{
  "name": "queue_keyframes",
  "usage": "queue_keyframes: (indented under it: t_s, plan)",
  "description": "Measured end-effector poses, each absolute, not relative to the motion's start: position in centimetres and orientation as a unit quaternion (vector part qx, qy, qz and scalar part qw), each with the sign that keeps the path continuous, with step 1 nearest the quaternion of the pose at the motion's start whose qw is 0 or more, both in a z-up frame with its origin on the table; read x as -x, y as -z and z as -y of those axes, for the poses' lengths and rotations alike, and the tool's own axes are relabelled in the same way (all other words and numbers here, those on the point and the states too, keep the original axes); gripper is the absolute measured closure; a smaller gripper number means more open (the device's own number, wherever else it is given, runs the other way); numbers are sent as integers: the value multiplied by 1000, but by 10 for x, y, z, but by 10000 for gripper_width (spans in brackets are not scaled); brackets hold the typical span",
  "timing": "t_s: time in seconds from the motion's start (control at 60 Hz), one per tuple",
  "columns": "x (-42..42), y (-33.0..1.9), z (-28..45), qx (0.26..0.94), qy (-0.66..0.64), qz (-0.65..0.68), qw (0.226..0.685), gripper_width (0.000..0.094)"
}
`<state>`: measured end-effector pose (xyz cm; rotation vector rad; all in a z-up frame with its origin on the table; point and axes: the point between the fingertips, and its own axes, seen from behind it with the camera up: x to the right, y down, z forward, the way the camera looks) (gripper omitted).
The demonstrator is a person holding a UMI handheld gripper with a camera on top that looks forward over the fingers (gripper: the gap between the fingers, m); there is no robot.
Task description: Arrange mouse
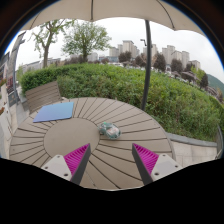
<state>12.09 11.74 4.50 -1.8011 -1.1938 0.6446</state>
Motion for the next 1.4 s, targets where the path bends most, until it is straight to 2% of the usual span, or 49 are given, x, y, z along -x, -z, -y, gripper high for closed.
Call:
queue_keyframes:
  t_s: [0.517,0.767,0.8,1.033,1.067,1.083,1.1,1.117,1.25,1.317,1.4]
  plan:
    - [-17,11,-178,723,-235,512,400,76]
    - [14,15,-201,729,-231,512,390,80]
    - [18,16,-198,729,-240,515,383,106]
    - [15,19,-198,732,-240,515,376,118]
    - [15,19,-197,733,-241,516,373,166]
    - [16,19,-196,732,-242,518,371,257]
    - [17,19,-193,728,-244,524,369,427]
    - [17,18,-195,726,-242,527,370,532]
    - [15,11,-198,744,-230,518,353,557]
    - [23,-16,-193,738,-235,517,365,570]
    - [48,-67,-175,727,-255,510,381,569]
